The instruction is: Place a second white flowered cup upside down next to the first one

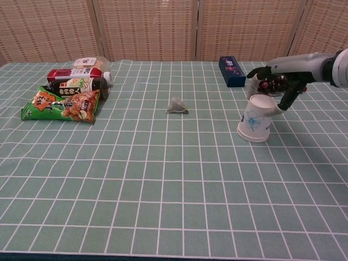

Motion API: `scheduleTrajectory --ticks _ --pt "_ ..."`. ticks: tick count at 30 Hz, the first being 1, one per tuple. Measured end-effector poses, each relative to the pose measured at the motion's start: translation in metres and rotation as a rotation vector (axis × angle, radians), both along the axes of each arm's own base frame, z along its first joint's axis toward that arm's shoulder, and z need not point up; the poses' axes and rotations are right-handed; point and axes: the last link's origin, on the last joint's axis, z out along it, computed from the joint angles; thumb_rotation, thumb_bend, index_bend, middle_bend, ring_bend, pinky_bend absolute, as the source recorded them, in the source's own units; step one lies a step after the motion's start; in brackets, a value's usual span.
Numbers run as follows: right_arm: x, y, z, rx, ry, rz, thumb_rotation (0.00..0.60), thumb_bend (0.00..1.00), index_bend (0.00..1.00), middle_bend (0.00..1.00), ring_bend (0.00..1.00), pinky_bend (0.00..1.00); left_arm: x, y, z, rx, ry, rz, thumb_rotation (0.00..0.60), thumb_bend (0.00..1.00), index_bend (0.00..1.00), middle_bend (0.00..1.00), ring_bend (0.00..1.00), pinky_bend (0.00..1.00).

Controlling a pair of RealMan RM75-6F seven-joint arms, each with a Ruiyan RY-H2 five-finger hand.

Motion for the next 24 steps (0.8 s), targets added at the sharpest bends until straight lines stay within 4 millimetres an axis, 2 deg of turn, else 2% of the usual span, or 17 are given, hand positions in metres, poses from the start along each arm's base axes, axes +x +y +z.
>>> scheduleTrajectory --ticks 7,24 --pt "0.002 0.0 0.003 -0.016 -0.012 0.008 0.6 0.25 0.35 0.03 0.0 0.0 -0.001 0.001 -0.001 -0.006 0.004 0.005 0.6 0.4 0.2 0.17 0.14 0.21" --pt "0.012 0.008 0.027 -0.05 -0.03 0.031 0.6 0.26 0.35 0.03 0.0 0.0 -0.003 0.003 -0.006 -0.022 0.008 0.019 0.6 0.4 0.2 0.17 0.14 0.21"
